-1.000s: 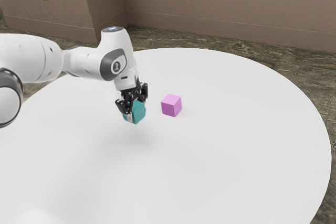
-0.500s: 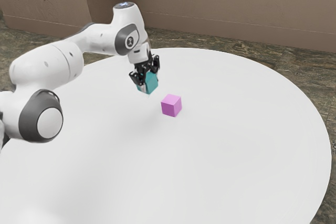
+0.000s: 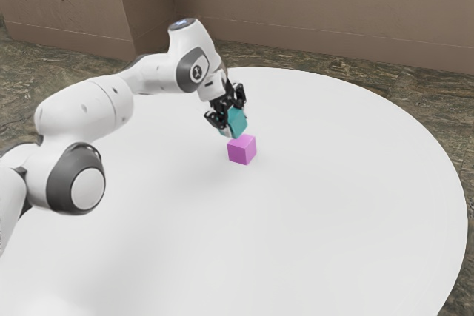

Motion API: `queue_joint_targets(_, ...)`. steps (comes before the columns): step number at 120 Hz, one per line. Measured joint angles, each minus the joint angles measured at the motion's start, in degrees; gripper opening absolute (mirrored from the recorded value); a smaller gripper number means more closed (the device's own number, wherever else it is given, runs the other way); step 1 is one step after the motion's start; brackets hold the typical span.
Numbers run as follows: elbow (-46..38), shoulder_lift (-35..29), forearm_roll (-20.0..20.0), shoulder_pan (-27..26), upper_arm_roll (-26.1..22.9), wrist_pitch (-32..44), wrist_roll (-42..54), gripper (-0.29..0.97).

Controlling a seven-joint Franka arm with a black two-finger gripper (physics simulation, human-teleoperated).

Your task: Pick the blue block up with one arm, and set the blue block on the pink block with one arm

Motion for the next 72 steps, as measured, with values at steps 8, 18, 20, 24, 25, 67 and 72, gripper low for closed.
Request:
queue_joint_targets(8,0.4,0.5,-0.9,0.0,0.0,1.0,0.2,0.29)
queue_joint_targets(18,0.6,0.7,-1.5,0.0,0.1,1.9,0.6,0.37)
queue_joint_targets(20,0.6,0.7,-1.6,0.0,0.2,2.0,0.7,0.40)
queue_joint_targets(24,0.6,0.8,-1.7,0.0,0.2,2.2,0.8,0.43)
queue_joint_targets(25,0.6,0.8,-1.7,0.0,0.2,2.3,0.9,0.43)
queue_joint_targets(67,0.6,1.1,-1.9,0.1,0.3,3.3,2.1,0.63)
queue_joint_targets(72,0.5,0.7,-1.9,0.1,0.3,3.4,2.2,0.63)
